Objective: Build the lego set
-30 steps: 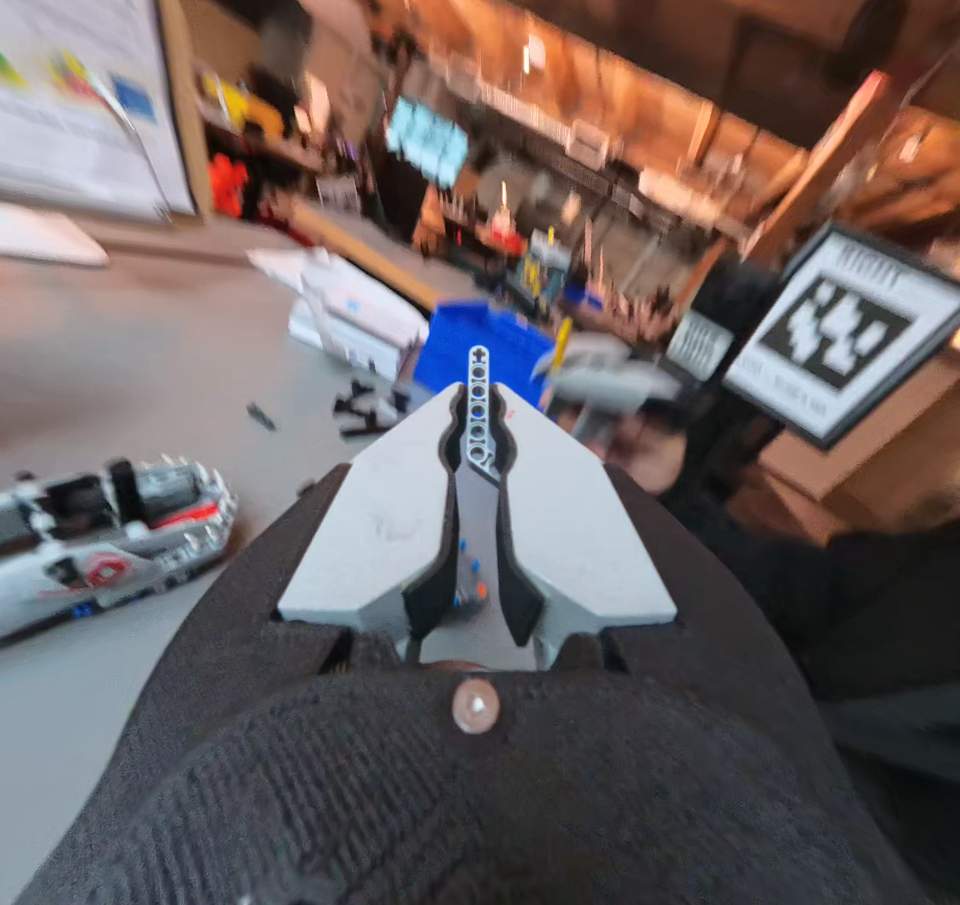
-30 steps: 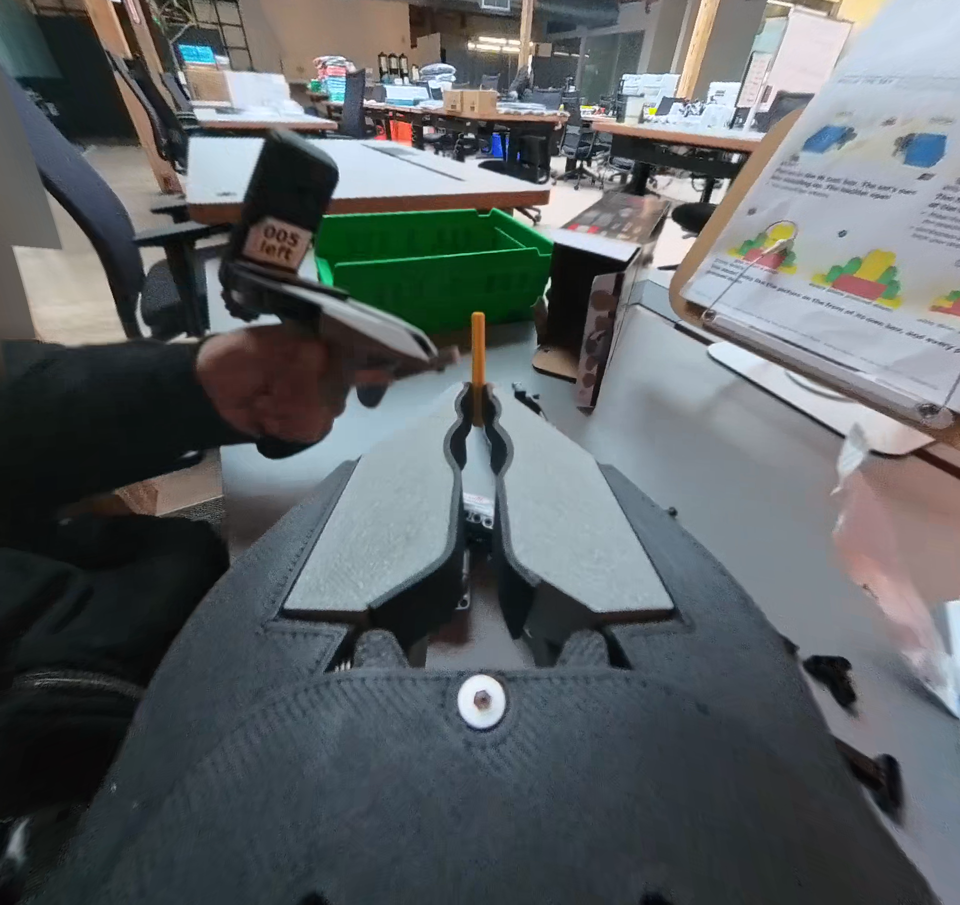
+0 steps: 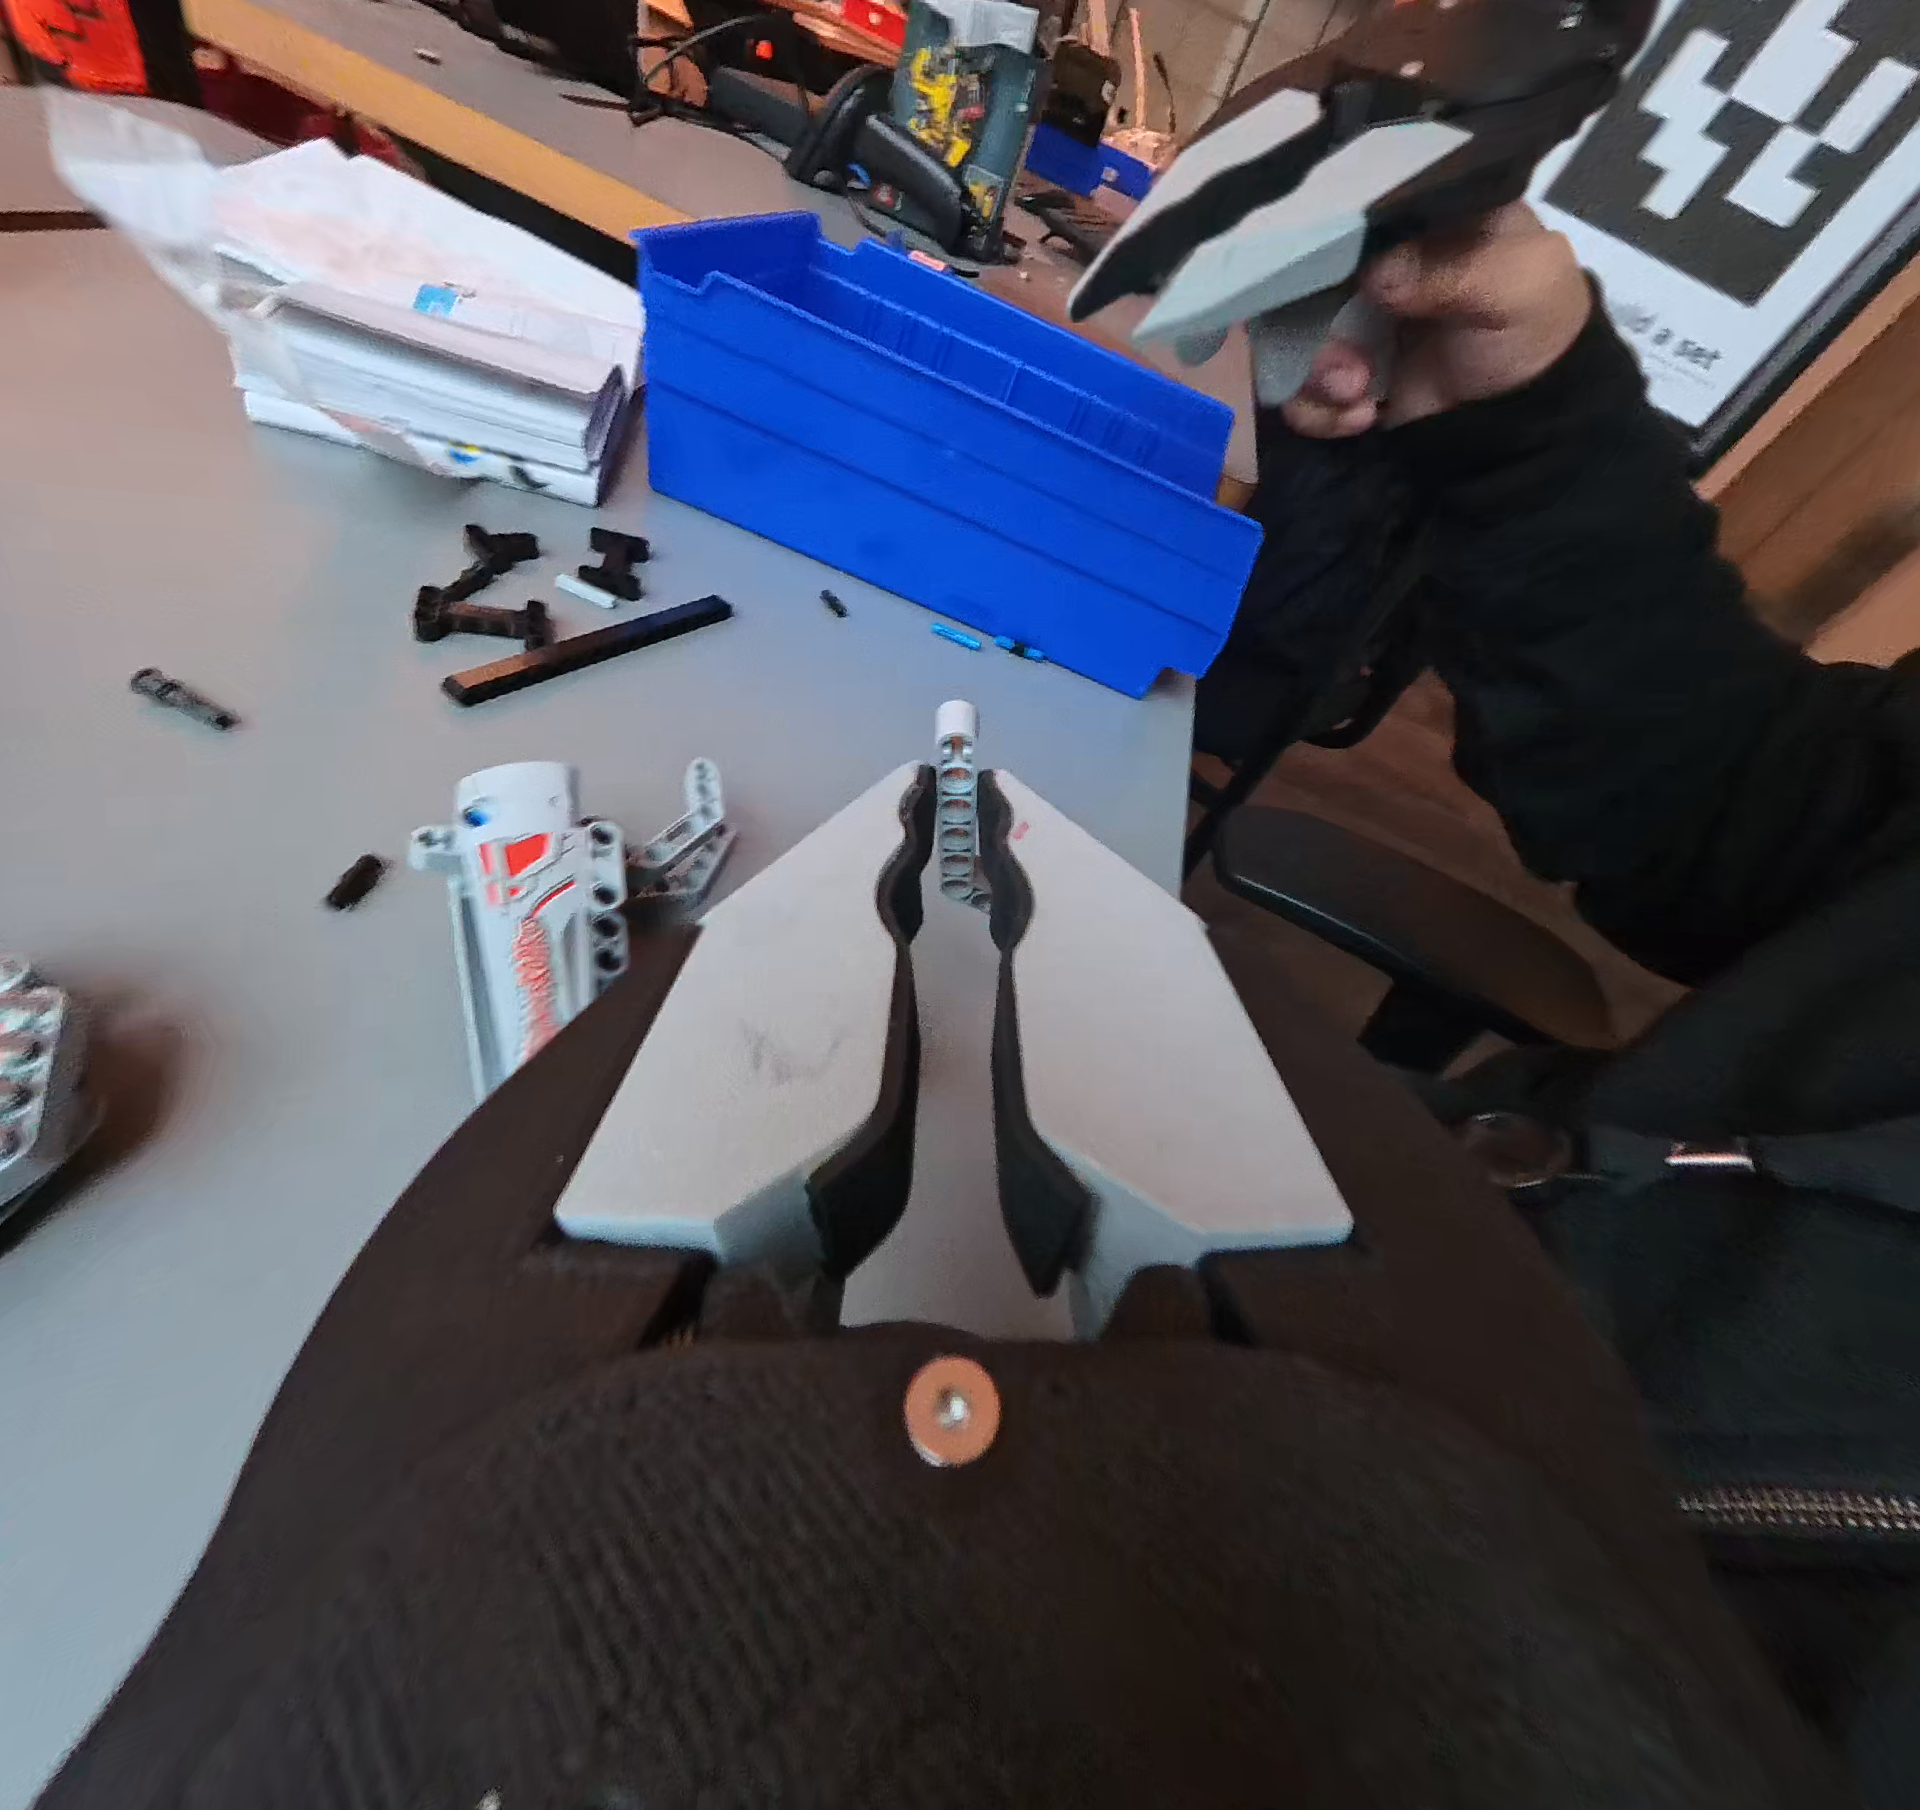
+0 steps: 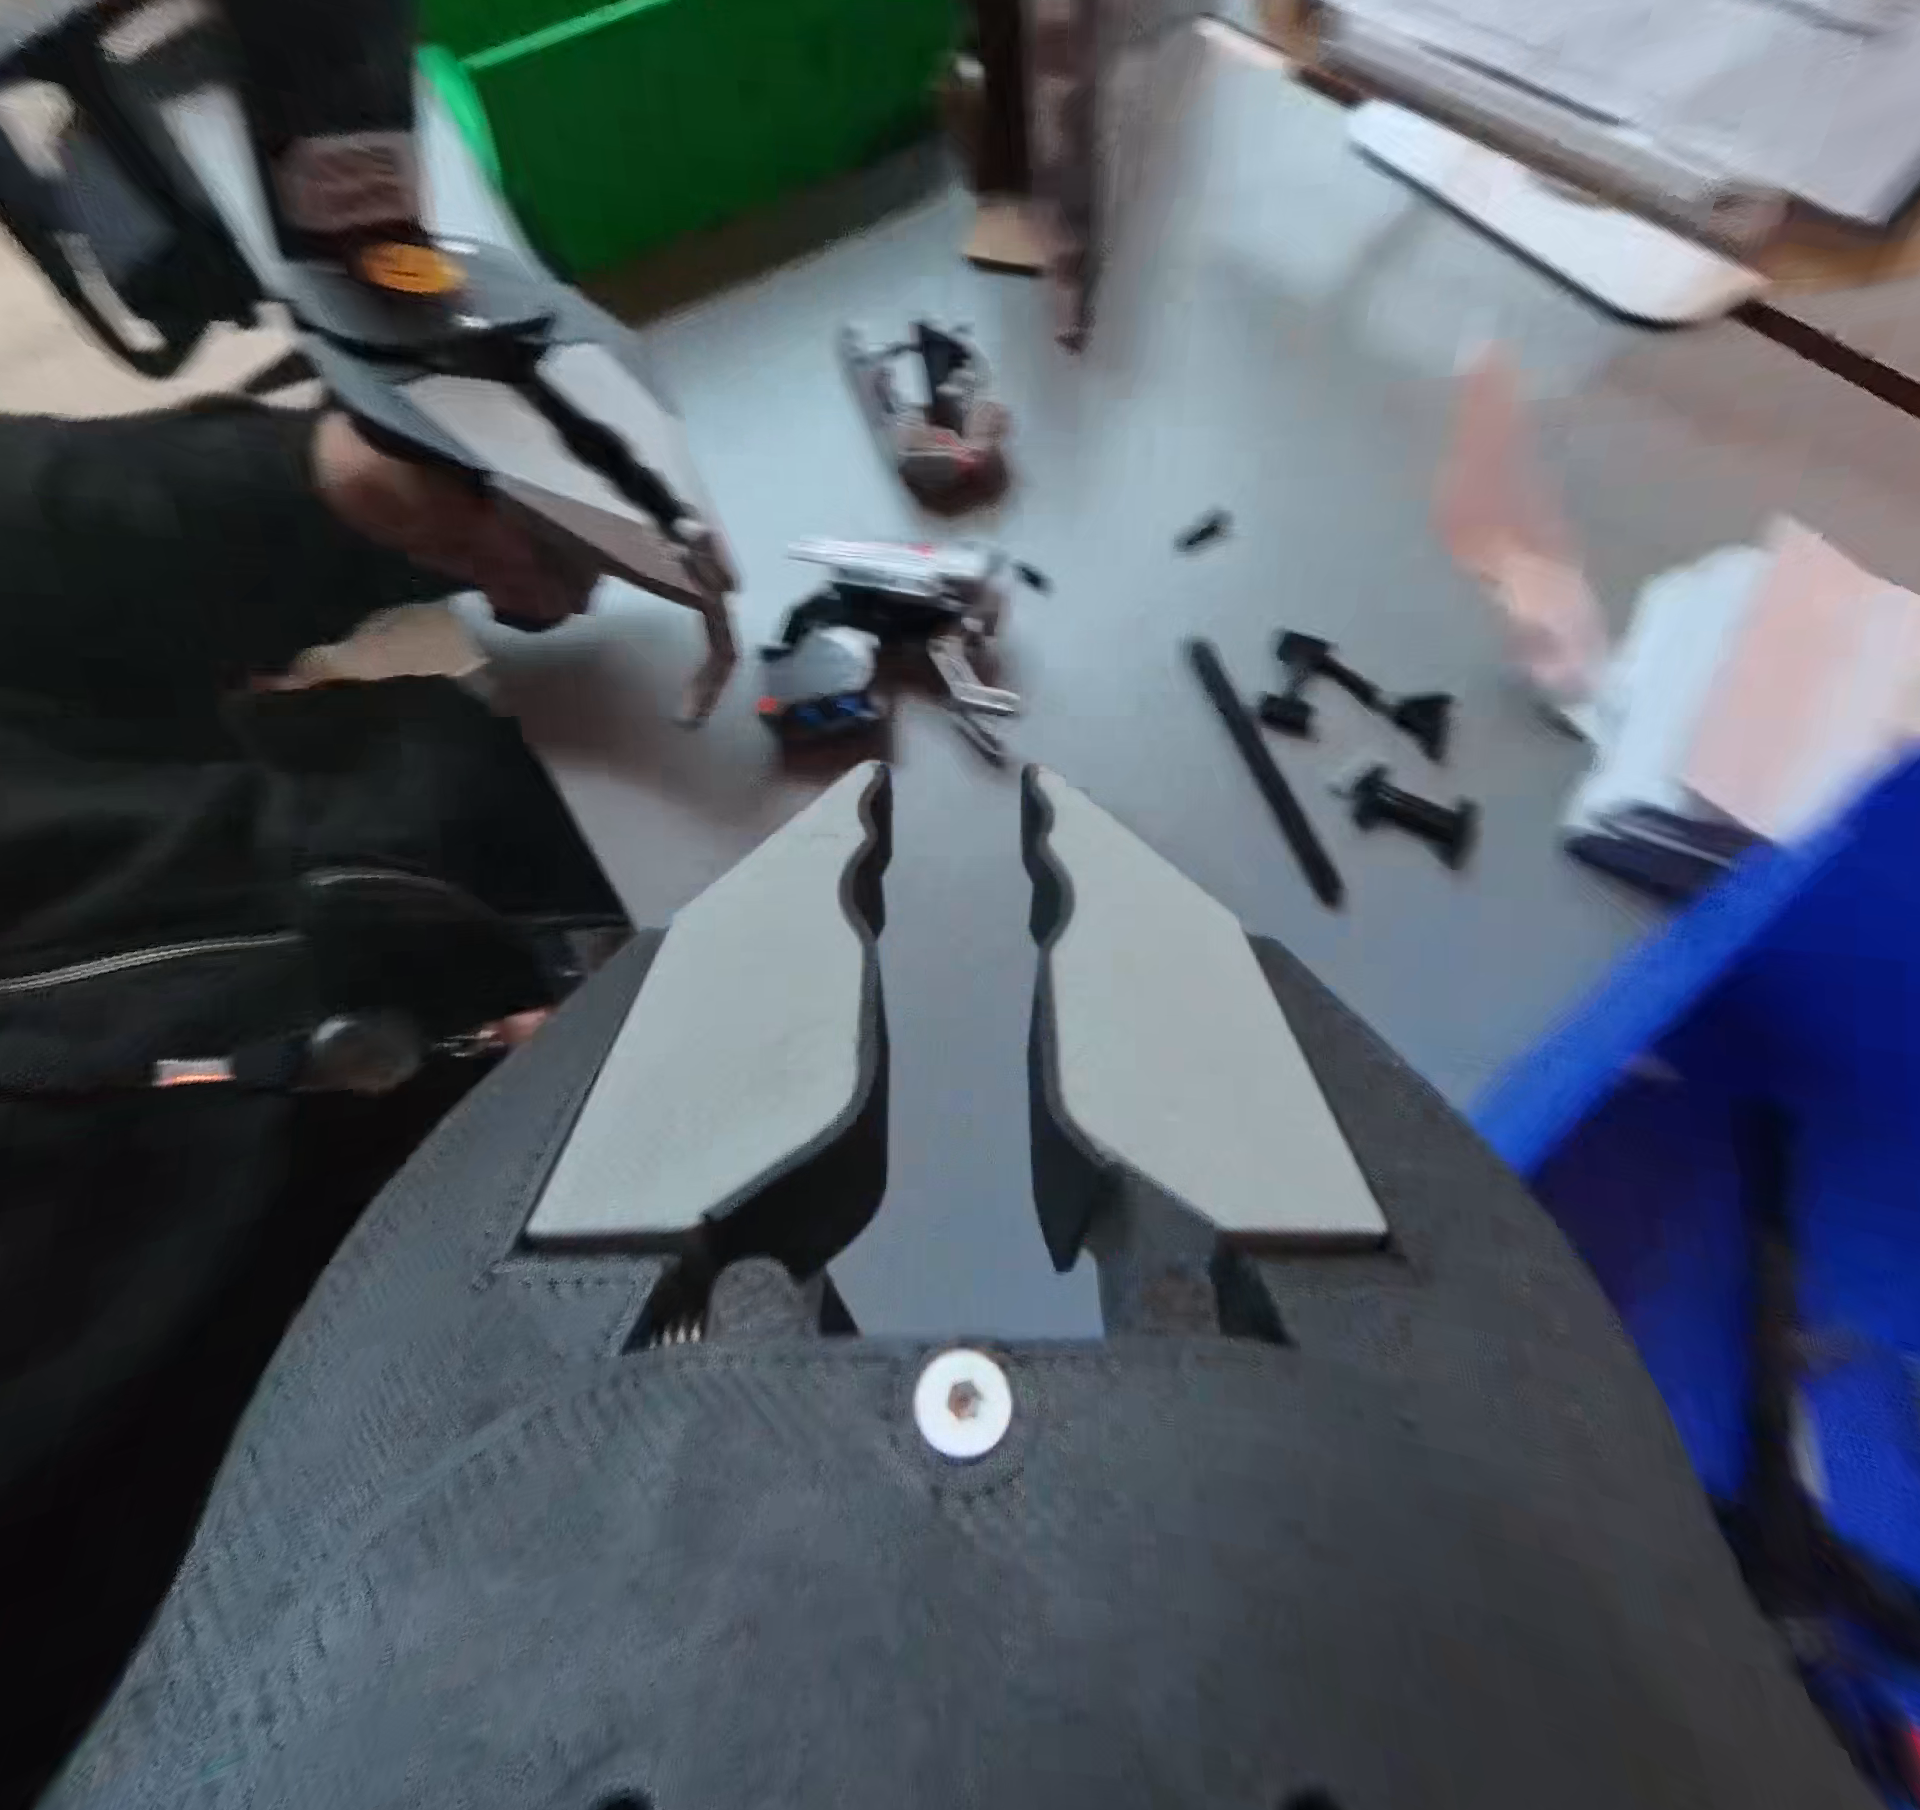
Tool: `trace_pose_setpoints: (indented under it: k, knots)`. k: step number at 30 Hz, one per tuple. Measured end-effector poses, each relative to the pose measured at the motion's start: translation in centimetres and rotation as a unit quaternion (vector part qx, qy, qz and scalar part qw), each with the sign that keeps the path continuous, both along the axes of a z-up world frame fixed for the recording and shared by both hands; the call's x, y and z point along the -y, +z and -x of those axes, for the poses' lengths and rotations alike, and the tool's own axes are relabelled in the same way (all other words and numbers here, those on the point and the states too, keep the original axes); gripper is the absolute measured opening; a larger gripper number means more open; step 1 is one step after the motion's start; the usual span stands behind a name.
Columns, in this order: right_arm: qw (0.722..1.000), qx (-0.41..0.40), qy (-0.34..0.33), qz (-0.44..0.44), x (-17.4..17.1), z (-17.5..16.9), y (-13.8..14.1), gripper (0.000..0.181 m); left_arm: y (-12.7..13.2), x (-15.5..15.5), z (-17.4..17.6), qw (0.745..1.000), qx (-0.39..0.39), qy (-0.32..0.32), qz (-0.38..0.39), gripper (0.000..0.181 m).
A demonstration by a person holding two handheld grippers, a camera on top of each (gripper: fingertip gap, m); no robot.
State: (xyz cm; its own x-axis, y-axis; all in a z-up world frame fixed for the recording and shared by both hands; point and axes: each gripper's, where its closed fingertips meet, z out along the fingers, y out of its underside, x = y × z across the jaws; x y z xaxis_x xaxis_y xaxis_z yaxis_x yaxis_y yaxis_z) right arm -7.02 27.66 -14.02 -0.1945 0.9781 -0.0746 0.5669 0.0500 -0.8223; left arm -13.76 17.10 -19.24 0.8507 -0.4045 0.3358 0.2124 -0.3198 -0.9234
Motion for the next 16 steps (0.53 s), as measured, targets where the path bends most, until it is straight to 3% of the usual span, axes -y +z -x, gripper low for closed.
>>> trace_pose_setpoints:
  k: [3, 6, 8, 11, 13, 16]
  knots:
    - [0.992, 0.001, 0.118, 0.040, 8.5, 2.5, -1.6, 0.032, 2.0, 0.1, -1.2, 0.998, 0.046, -0.016, -0.045, 0.005]
    - [0.988, 0.028, 0.140, 0.050, 11.7, 4.5, -4.6, 0.034, 3.8, 0.7, -2.0, 0.993, 0.079, -0.034, -0.086, 0.005]
    - [0.983, 0.019, 0.162, 0.089, 13.1, 5.2, -4.7, 0.012, 3.6, 0.8, -2.2, 0.994, 0.053, -0.030, -0.090, 0.005]
    - [0.981, 0.026, 0.170, 0.085, 13.0, 5.3, -5.0, 0.009, 3.5, 0.9, -2.9, 0.994, 0.055, -0.040, -0.086, 0.006]
    - [0.988, 0.026, 0.138, 0.068, 11.3, 5.5, -4.8, 0.008, 3.1, 0.7, -2.5, 0.995, 0.045, -0.028, -0.081, 0.006]
    - [0.999, 0.013, 0.041, 0.006, 5.2, 4.5, -2.8, 0.008, 3.1, 0.5, 0.2, 0.998, 0.008, 0.016, -0.058, 0.022]
